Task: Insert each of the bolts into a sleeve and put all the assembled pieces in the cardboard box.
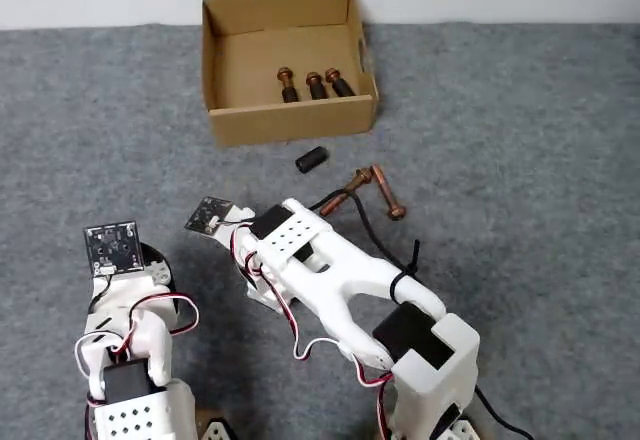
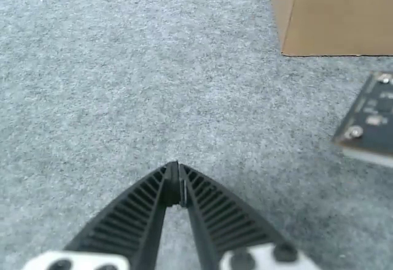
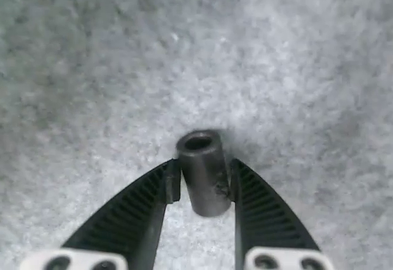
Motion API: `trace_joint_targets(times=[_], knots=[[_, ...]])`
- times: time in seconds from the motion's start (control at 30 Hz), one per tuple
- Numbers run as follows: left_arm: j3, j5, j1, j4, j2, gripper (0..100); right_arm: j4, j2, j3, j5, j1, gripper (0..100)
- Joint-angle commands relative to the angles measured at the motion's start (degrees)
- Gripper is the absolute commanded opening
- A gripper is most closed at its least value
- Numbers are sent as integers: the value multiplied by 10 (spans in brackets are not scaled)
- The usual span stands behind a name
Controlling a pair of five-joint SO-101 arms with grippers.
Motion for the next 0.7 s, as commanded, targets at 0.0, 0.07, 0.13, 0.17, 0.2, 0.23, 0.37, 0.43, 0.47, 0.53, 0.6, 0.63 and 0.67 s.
trace_joint_targets(times=[0.0,0.07,0.13,0.17,0.2,0.23,0.37,0.43,0.47,0.53,0.6,0.63,0.67], knots=[[-4,-7,-3,-15,-1,6,20,-2,0,0,15,117],[-4,-7,-2,-15,-1,6,14,-1,-1,0,19,108],[-4,-6,-2,-15,-1,6,6,0,-2,0,20,58],[-4,-6,-1,-15,-1,6,0,0,0,0,20,20],[-4,-6,4,-14,-1,6,-1,0,0,0,19,2],[-4,-6,9,-13,-1,6,-1,0,0,0,20,16],[-4,-6,12,-13,0,6,7,-13,-5,-30,24,9],[-4,-6,12,-13,0,6,28,-36,-8,-62,29,9],[-4,-6,12,-13,0,6,36,-50,-8,-77,30,9],[-4,-6,12,-13,0,6,62,-87,-6,-103,40,9],[-4,-6,13,-13,0,6,88,-130,-5,-134,51,9],[-4,-7,13,-13,0,6,100,-154,-5,-150,59,9],[-4,-8,15,-13,0,6,110,-177,-4,-164,66,9]])
